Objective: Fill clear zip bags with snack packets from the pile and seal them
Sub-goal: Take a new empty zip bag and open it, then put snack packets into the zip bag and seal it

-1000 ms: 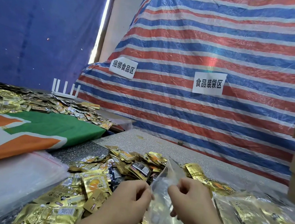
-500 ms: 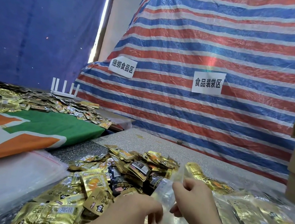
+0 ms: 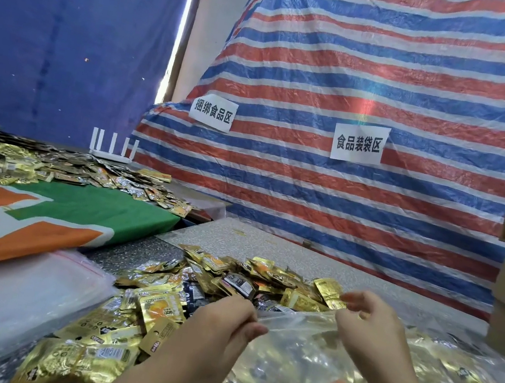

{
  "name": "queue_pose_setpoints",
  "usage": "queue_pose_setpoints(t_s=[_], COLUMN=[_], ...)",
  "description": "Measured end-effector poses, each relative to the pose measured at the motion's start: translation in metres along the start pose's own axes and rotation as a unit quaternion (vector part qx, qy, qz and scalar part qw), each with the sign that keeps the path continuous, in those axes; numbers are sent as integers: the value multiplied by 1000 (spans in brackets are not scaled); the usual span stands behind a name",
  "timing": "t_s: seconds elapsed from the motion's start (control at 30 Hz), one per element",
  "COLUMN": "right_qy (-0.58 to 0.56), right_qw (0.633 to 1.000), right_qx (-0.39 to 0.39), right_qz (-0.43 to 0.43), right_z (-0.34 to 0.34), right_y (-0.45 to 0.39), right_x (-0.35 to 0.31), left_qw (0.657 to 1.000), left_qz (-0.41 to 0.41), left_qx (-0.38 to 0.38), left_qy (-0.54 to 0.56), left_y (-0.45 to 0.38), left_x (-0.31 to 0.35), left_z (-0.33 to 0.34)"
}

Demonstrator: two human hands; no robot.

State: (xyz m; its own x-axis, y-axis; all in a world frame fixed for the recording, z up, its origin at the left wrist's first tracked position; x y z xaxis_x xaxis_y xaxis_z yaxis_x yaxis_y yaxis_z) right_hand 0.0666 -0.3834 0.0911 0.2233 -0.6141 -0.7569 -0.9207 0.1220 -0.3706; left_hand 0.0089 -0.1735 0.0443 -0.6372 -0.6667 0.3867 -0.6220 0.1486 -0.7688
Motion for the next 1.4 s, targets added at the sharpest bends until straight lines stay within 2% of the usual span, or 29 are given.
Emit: queue_pose_setpoints(t_s=[0.27,0.53,0.8,0.93,1.07,1.4], right_qy=[-5,4,21,27,20,2], right_qw=[1000,998,990,986,979,971], right_qx=[-6,-62,-138,-162,-201,-239], right_qz=[-16,-16,-15,-35,-19,-23], right_z=[-1,6,13,14,13,9], right_y=[1,3,10,12,9,7], right_x=[-3,-6,-9,-13,-13,-3], left_qw=[997,994,994,990,987,988], left_qz=[-11,-46,-65,-90,-104,-107], left_qx=[63,98,91,110,115,97], left_qy=[-31,-20,-16,6,34,62], left_y=[0,0,4,3,-1,2], left_x=[-7,-14,-15,-20,-20,-19], left_z=[-6,-9,-7,-8,-8,-5])
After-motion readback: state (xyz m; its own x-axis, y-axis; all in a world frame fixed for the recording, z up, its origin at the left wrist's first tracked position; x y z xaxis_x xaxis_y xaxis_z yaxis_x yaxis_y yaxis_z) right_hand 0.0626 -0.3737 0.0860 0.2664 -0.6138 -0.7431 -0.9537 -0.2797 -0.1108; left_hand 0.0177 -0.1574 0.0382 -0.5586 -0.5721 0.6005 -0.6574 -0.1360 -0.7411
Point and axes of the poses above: each hand's wrist, its own y-axis away from the middle knuckle, its own z-axis out of the palm, x = y × z, the point moved 4 cm from there along -y, towards the middle knuckle, and after that the axes turned 1 degree about z, right-handed, at the moved point
